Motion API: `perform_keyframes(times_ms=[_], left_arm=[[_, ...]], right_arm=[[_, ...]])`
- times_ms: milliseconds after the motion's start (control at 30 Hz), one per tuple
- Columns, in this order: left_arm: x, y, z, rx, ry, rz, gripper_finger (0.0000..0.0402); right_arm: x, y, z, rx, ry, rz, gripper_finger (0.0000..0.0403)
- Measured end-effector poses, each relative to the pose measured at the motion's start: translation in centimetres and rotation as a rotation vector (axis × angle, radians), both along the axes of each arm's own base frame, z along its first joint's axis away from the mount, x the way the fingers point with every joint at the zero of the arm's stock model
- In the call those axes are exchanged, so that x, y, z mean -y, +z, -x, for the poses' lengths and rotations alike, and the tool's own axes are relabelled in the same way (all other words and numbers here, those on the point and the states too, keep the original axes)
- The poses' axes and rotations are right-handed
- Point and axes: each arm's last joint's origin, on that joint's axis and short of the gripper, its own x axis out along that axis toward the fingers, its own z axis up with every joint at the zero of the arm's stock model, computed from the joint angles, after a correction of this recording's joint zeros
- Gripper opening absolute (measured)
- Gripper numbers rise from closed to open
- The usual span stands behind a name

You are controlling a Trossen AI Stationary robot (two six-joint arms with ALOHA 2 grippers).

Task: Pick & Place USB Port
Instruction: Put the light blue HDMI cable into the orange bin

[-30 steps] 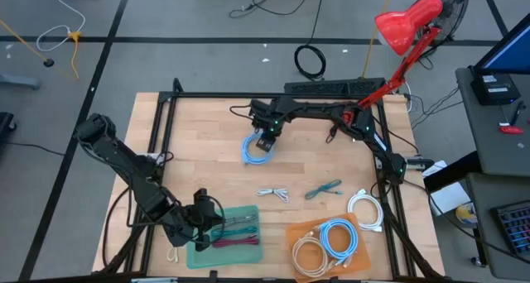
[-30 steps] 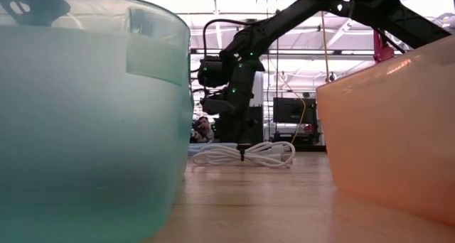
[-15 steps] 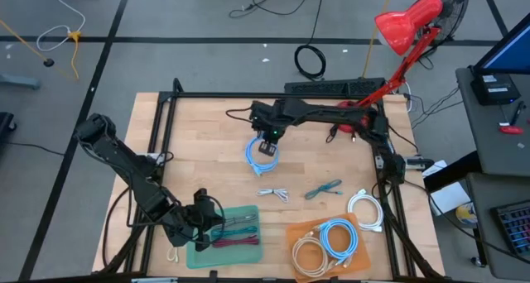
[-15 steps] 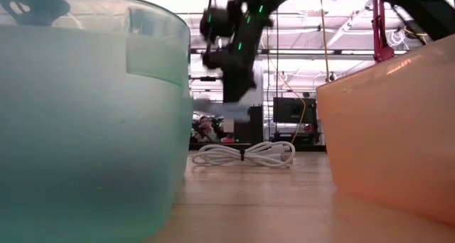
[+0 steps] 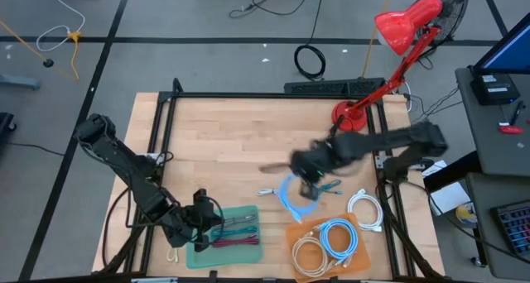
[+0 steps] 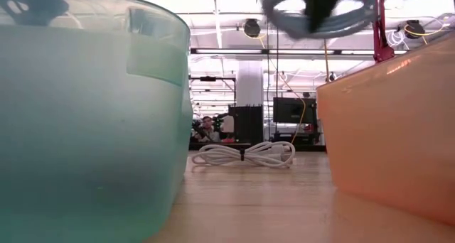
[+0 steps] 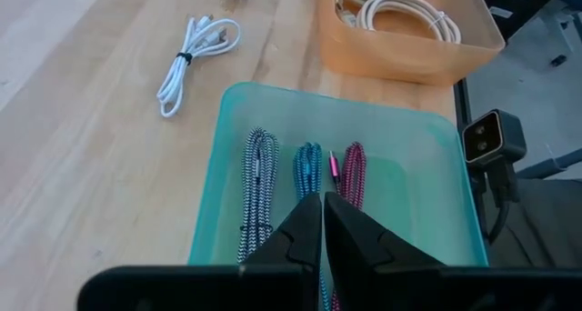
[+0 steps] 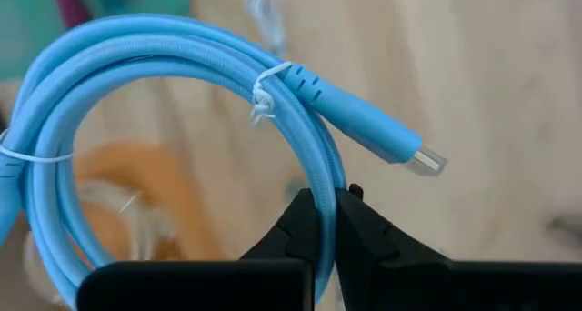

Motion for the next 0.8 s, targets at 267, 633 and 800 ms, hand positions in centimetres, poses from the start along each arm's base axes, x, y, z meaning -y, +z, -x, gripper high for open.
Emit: perform_keyframes(times_ms=[267,633,800], left_arm=[[-0.2,0.0,-0.2,0.0,-0.005,-0.019,0.0019],[-0.4,-0.1,-0.5,-0.029,-0.081,-0.046,0.0019],[-0.4,-0.1,-0.4,-0.041,-0.117,-0.05,0.0019]], right_arm=[[-7.4,-3.1,5.7,0.039,-0.044,-0.154,0.0008],[-12.2,-9.1,4.9,-0.067,-0.066,-0.249,0.0008],[-13.2,-10.8,3.4,-0.091,-0.026,-0.317,0.0008]])
